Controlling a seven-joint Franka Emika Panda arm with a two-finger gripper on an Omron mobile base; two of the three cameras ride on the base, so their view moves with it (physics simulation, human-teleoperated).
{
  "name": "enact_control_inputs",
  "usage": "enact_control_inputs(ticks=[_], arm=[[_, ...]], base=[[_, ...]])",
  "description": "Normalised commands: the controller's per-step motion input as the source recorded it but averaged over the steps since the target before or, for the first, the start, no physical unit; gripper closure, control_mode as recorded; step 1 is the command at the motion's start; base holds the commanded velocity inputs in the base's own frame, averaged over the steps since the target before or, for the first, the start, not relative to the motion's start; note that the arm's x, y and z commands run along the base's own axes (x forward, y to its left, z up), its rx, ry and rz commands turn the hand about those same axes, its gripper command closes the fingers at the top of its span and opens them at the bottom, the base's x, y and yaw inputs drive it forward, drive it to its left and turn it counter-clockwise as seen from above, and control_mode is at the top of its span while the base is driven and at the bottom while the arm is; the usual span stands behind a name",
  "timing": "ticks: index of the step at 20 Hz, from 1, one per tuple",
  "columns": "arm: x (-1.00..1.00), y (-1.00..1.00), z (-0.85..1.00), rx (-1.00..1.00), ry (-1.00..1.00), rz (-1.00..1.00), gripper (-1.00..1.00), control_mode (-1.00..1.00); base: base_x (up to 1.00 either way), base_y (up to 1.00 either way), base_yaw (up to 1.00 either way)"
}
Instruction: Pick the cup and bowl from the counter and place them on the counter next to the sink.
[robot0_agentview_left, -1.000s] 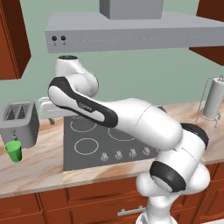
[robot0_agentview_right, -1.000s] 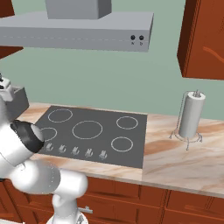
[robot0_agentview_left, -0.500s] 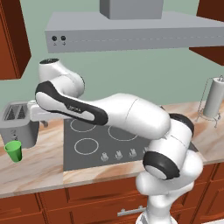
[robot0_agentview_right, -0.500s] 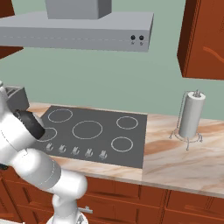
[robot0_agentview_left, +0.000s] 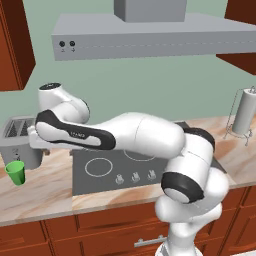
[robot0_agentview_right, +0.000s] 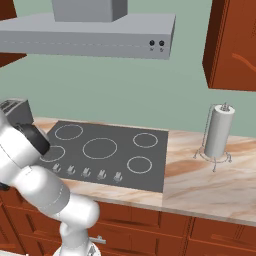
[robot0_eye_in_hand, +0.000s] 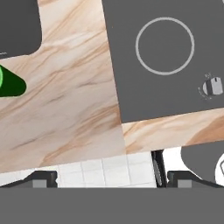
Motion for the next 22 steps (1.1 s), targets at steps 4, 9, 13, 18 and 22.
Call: enact_control_inputs(ticks=[4, 9, 13, 18, 22], arm=[[0.19, 0.40, -0.52, 0.09, 0.00, 0.00, -1.00, -1.00], [0.28, 0.26, -0.29, 0.03, 0.00, 0.00, -1.00, -1.00], [0.39, 0.11, -0.09, 0.00, 0.00, 0.00, -1.00, -1.00], [0.34, 0.29, 0.00, -0.03, 0.05, 0.00, -1.00, -1.00], [0.29, 0.30, 0.00, -0.02, 0.06, 0.00, -1.00, -1.00]], base=[[0.00, 0.00, 0.00], [0.00, 0.00, 0.00], [0.00, 0.00, 0.00], [0.00, 0.00, 0.00], [0.00, 0.00, 0.00]])
